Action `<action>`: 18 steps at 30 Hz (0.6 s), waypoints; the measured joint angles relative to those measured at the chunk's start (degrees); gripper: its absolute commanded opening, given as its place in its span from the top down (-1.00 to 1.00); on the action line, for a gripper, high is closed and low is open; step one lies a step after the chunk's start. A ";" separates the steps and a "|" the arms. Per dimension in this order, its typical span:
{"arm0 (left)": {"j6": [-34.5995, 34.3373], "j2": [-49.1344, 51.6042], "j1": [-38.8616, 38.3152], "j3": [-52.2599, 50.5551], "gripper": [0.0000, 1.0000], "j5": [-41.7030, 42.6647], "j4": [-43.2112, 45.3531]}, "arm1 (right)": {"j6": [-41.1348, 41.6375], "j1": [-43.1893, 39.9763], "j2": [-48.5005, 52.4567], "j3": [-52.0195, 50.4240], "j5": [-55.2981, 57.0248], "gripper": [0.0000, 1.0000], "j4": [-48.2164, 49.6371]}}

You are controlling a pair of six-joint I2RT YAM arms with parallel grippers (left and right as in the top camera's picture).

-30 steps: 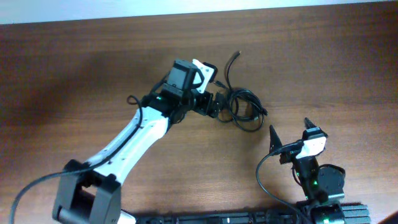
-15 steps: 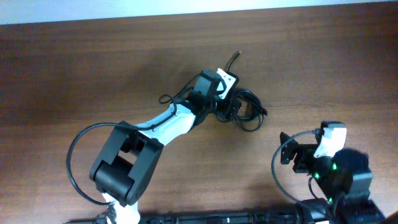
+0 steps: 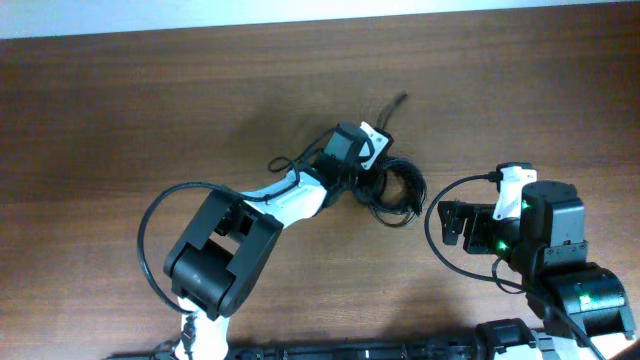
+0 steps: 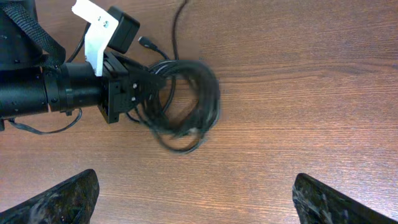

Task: Untangle cables
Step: 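Reach the left gripper to the cable bundle and grasp it, then reach the right gripper to the bundle and grasp a loose cable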

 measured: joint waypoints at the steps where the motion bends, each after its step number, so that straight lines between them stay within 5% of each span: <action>1: -0.02 -0.39 0.00 0.13 0.97 0.44 -1.20 | -0.02 0.00 0.02 0.00 0.00 -0.97 0.35; 9: 0.07 -11.67 0.07 0.15 1.00 6.34 -22.80 | -0.55 0.00 10.14 0.15 -0.70 -0.60 -0.81; 16: 0.04 -11.67 0.13 0.09 0.98 9.27 -24.90 | -3.69 -0.02 27.56 -1.33 -6.51 -0.47 4.76; 18: 0.04 -11.67 0.28 0.09 0.74 9.42 -24.90 | -3.65 0.00 29.73 -3.41 -9.16 -0.48 9.40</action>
